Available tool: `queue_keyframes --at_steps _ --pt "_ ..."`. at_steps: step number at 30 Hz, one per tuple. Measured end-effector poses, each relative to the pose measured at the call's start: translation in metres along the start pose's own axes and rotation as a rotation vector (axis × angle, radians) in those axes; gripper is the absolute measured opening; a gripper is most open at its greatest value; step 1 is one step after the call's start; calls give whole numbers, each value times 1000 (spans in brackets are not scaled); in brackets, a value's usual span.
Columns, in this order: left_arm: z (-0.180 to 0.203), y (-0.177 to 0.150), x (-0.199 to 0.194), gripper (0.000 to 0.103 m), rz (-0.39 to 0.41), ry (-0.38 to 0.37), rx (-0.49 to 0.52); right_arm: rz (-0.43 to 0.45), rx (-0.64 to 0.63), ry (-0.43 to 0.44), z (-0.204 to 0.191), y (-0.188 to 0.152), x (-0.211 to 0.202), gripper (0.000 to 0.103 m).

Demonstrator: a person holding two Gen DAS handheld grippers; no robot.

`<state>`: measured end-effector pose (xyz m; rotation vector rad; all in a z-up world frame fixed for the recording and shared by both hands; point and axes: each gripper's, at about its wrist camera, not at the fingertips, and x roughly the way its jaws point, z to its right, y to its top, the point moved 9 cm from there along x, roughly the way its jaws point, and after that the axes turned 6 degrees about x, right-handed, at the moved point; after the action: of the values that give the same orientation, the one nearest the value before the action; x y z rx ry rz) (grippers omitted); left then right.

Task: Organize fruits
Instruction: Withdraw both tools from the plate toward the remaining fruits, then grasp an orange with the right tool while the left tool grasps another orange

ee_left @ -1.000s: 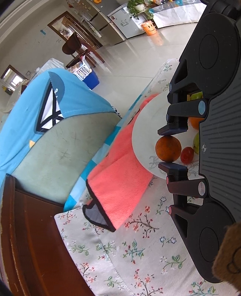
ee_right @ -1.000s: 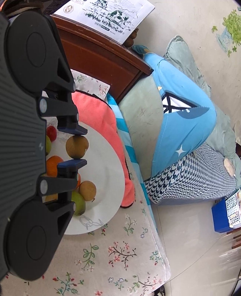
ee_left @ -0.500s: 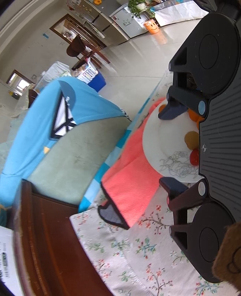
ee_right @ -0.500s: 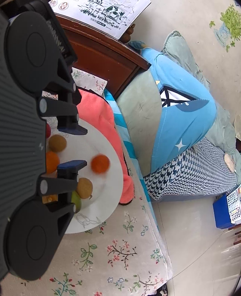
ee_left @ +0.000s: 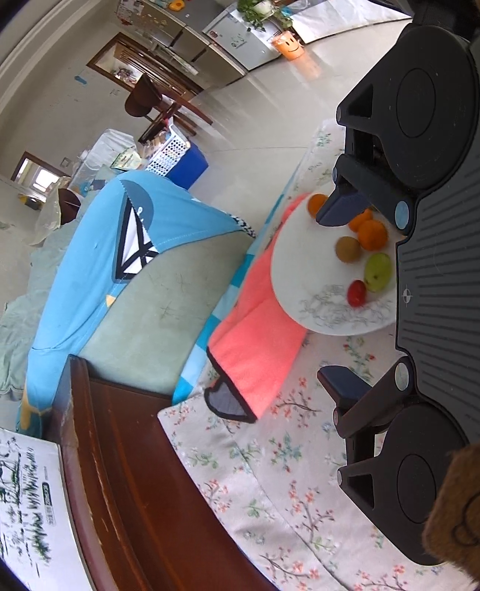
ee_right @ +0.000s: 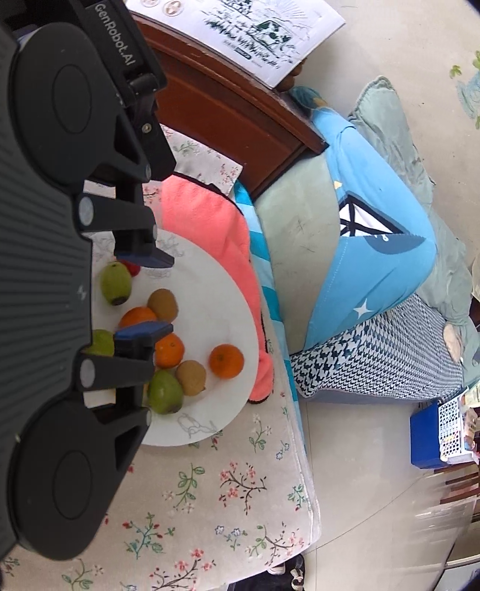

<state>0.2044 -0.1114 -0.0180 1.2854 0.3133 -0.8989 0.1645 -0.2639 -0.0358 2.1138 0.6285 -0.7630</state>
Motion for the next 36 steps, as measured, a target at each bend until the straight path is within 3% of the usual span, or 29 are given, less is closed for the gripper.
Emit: queue_keyframes --at_steps 23,31,36 --pt "-23 -54 -40 86 -71 -6 120 -77 -41 12 4 -57 -35 36" --pt "-44 -73 -34 86 -135 73 169 -129 -106 36 1 -74 -27 36" --pt "-52 -74 -34 86 -143 78 158 -190 -191 73 -14 -97 -23 36"
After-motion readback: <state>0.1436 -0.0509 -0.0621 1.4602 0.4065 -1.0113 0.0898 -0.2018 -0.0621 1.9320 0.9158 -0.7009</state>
